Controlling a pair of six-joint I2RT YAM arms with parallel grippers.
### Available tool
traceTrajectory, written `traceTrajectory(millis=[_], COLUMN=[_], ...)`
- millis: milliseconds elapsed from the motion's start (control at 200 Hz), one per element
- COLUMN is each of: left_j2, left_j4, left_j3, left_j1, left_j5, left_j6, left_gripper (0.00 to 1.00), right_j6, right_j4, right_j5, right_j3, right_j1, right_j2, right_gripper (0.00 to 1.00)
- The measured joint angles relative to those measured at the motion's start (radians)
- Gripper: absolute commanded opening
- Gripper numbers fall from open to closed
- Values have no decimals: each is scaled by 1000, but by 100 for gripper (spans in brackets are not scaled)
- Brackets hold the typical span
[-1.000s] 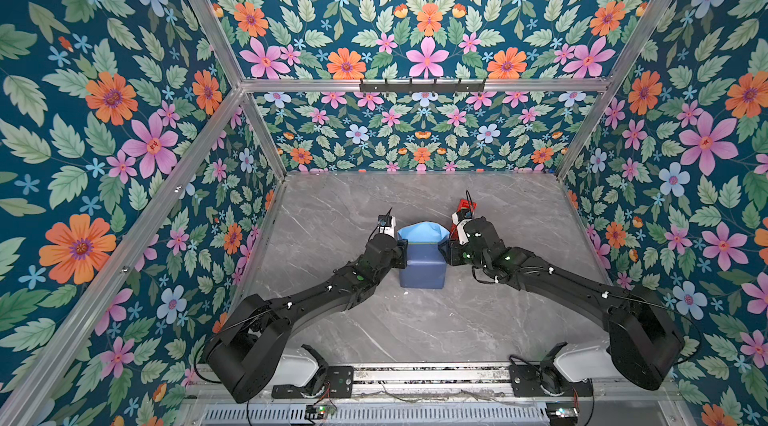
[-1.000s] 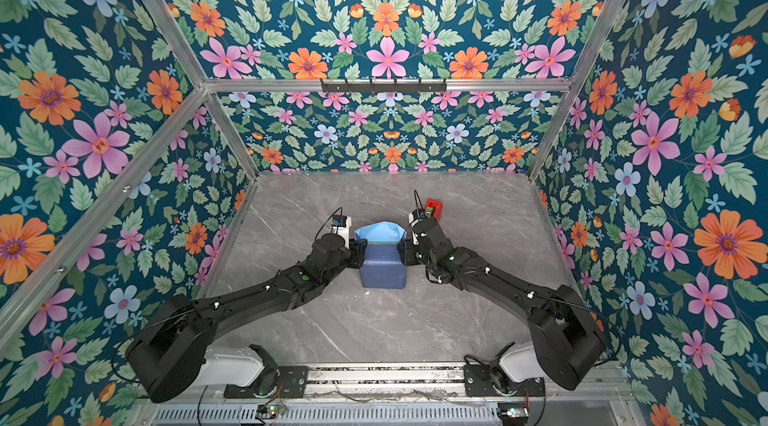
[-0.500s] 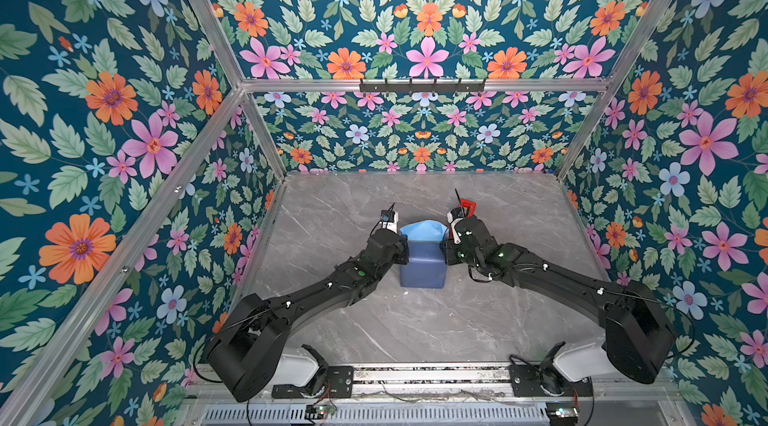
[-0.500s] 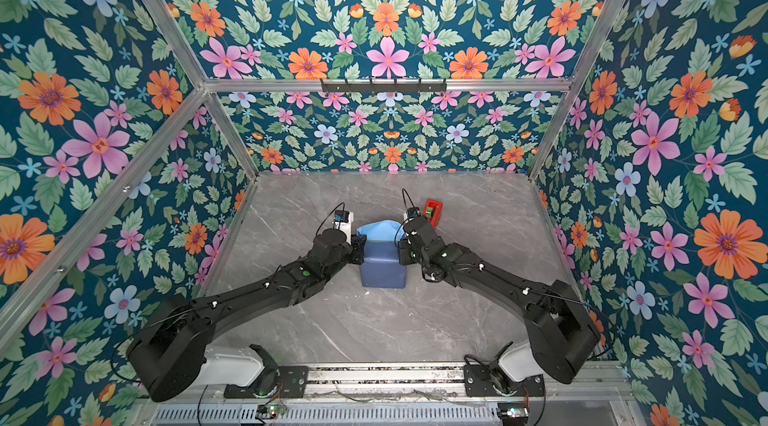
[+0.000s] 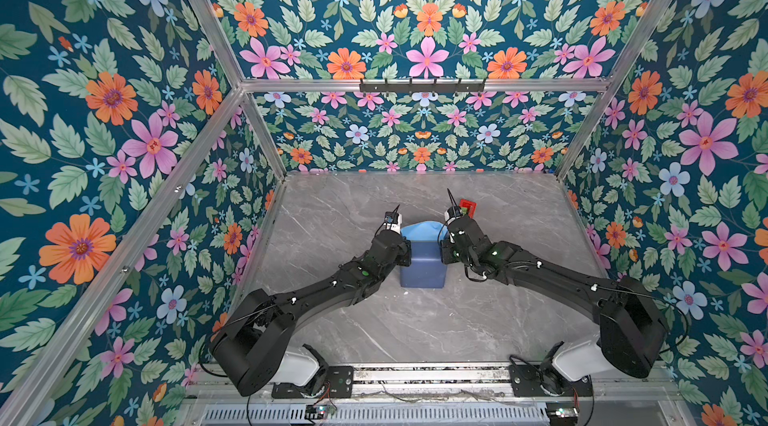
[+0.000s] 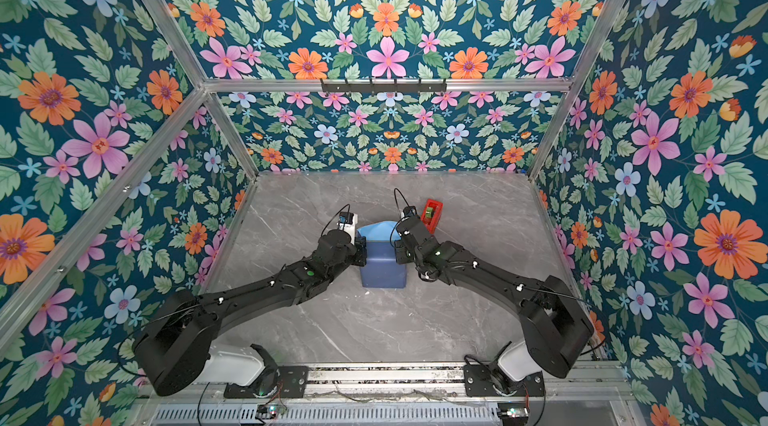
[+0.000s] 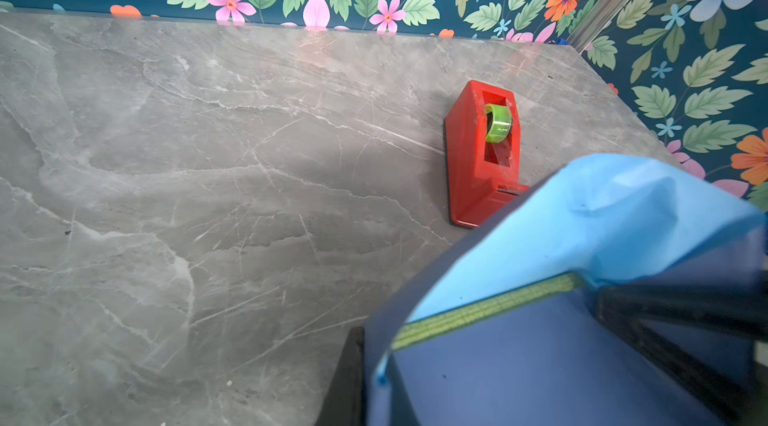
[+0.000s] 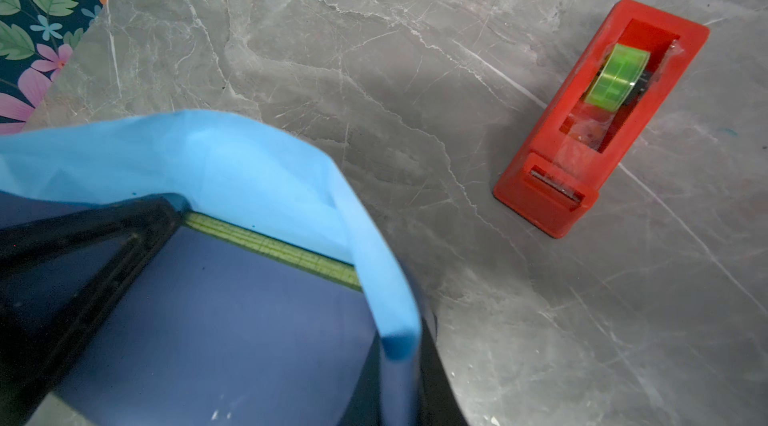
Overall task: Wrap the gift box in paper
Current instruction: 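Press the open paper end inward with both grippers above the box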
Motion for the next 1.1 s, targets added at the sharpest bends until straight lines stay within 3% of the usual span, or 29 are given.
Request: traceTrajectory(millis=[130,260,355,645,820,985,1100], left_j2=[-3,-11,-24,-12,-10,-7,-5], left_j4=[-2,-13,-17,-20,-18,-23,-24], left_j3=[2,8,10,9,7,16,18], left_j1=[-2,-3,-3,-2,-3,-3,-3], left_j5=[-5,-9,-18,-29,-25,-14,-12], left_j6=[0,8,8,15,16,17,19], left_gripper=[7,22,24,10,0,0,0], right_j6=[3,3,4,17,16,18,18], right_j4=[-18,-39,-46,-42,-50,-49,-57], right_j5=[4,4,3,3,3,4,3], right_j3=[11,16,14,10,23,22,28], right_j1=[1,2,2,2,3,3,2], right_j2=[1,-10,-10,-12,-8,0,-2], right_gripper=[18,17,17,19,10,7,15])
